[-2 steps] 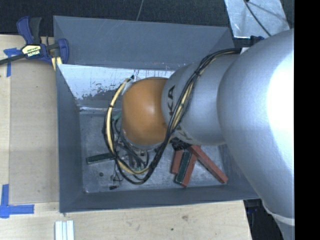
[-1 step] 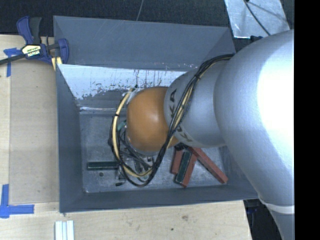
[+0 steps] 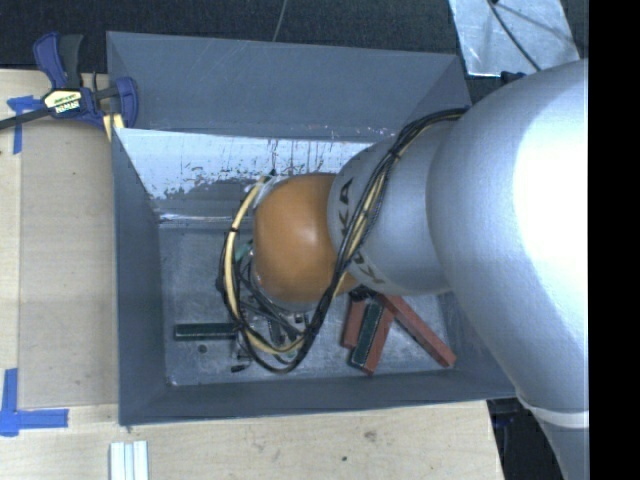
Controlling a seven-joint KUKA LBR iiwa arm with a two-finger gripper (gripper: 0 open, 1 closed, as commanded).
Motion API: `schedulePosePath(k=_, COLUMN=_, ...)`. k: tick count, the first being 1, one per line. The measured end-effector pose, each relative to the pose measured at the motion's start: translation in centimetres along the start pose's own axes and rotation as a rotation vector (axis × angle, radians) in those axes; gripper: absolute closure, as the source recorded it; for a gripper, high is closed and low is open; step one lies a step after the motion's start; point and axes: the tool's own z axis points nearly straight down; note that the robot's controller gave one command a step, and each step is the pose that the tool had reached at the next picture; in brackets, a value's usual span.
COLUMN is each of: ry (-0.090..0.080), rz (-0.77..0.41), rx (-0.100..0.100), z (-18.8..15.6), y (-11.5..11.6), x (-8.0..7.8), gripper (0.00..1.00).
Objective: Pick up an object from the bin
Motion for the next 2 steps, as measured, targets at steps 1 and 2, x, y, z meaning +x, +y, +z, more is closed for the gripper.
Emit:
schedulePosePath(k=1, ry=0.002, rz=0.001, rx=0.000, z=-0.2, y=0.0, x=0.0, gripper=1.00)
schedulePosePath(k=2, ry=0.013, rz=0.002, rx=0.004, z=-1.2, y=0.0, x=0.1, gripper=1.00)
